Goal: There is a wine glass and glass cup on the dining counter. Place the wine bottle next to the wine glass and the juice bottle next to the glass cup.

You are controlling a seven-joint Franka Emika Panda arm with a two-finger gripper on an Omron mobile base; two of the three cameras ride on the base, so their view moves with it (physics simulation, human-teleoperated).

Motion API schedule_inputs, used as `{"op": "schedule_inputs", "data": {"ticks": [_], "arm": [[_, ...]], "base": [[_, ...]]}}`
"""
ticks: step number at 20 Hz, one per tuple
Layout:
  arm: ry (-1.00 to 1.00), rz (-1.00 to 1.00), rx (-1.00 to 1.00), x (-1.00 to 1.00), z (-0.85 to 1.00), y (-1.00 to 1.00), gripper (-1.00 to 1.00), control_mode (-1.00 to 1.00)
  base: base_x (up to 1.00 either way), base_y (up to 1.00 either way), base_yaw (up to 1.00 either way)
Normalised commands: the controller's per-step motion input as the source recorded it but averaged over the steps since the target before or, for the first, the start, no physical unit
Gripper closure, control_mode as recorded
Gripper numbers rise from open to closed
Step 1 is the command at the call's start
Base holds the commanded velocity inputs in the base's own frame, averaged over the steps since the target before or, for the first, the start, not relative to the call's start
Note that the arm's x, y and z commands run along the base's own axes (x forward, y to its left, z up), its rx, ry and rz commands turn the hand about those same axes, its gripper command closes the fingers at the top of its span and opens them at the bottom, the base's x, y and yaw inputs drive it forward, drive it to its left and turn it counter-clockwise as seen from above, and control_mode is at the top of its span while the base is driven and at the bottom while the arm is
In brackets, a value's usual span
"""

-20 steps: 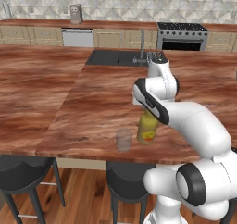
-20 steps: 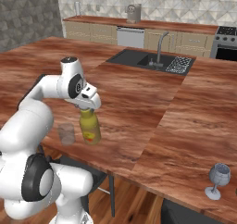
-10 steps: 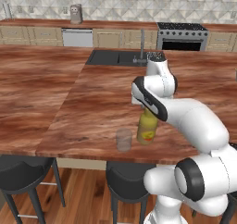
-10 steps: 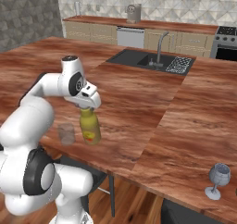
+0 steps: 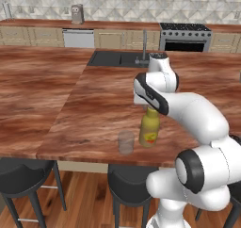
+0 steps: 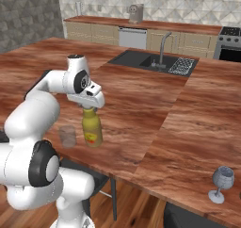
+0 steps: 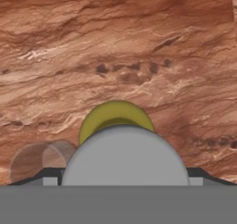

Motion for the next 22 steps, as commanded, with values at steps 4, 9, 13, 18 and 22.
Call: {"op": "schedule_inputs", "data": {"ticks": [4,9,13,18,22], "arm": [[0.13,0.00,0.02,0.00,-0.34,0.00,1.00,-1.00],[0.11,0.00,0.00,0.00,-0.31,0.01,1.00,-1.00],[0.10,0.00,0.00,-0.01,-0.27,0.05,-1.00,-1.00],[0.05,0.00,0.00,-0.03,-0.14,0.01,-1.00,-1.00],[0.00,0.00,0.00,-0.07,-0.04,0.00,-1.00,-1.00]], "base": [[0.00,0.00,0.00],[0.00,0.00,0.00],[0.00,0.00,0.00],[0.00,0.00,0.00],[0.00,0.00,0.00]]}}
